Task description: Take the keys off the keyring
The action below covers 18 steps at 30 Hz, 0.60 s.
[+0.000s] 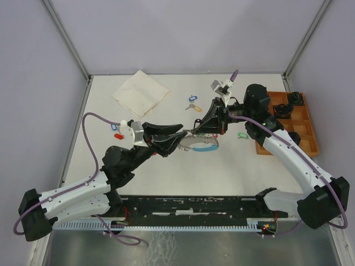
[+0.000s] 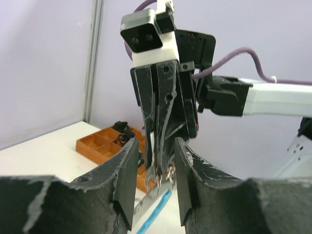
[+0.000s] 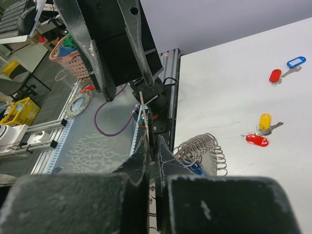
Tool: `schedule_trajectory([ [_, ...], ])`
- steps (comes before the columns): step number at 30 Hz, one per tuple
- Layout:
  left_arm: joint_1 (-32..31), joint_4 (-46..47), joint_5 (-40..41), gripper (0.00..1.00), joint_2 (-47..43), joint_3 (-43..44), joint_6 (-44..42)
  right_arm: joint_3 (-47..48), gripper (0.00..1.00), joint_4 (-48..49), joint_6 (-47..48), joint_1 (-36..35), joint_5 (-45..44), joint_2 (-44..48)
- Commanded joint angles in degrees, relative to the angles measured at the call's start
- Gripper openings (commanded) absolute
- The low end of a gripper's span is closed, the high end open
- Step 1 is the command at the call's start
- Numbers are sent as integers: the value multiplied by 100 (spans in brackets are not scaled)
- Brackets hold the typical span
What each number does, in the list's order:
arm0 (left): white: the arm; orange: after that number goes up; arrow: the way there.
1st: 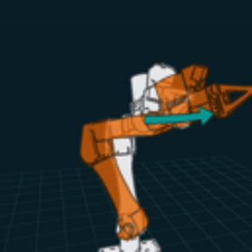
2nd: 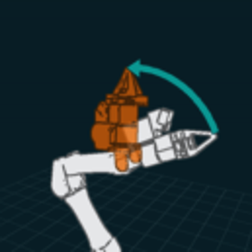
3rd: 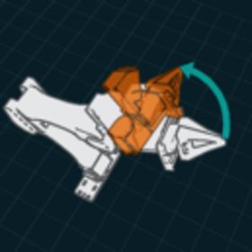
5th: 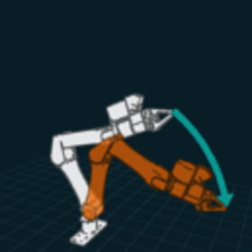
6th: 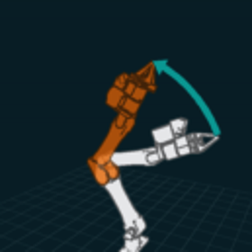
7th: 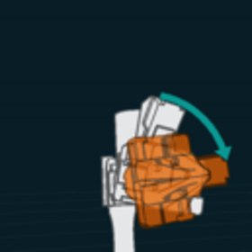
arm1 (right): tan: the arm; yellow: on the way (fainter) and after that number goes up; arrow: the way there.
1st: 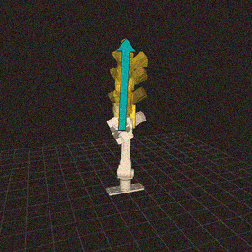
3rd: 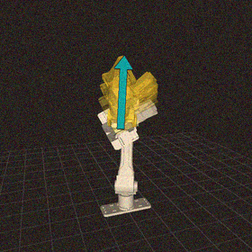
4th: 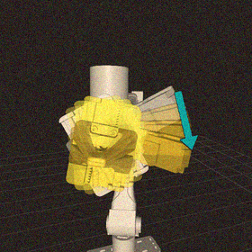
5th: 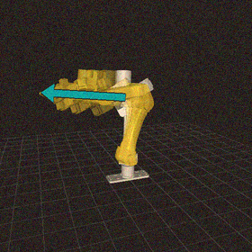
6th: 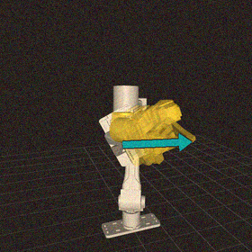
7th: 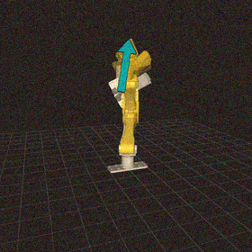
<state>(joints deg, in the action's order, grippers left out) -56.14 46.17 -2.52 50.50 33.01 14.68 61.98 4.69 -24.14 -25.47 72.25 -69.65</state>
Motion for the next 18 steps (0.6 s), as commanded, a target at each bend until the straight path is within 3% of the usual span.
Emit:
schedule_trajectory([
  [1, 46, -108, -182, 43, -571, -514, -815, 27, 1, 176, 115, -23, 224, 59],
  [5, 45, 200, -397, 39, -716, -955, -803, 66, 1, -39, 301, -12, 208, 52],
  [10, 41, 623, -803, 36, -201, -931, -489, 68, 1, -131, 396, -19, 159, 15],
  [18, -87, 920, -470, 38, 274, -776, -536, 68, 1, -228, 480, -19, 140, -32],
])
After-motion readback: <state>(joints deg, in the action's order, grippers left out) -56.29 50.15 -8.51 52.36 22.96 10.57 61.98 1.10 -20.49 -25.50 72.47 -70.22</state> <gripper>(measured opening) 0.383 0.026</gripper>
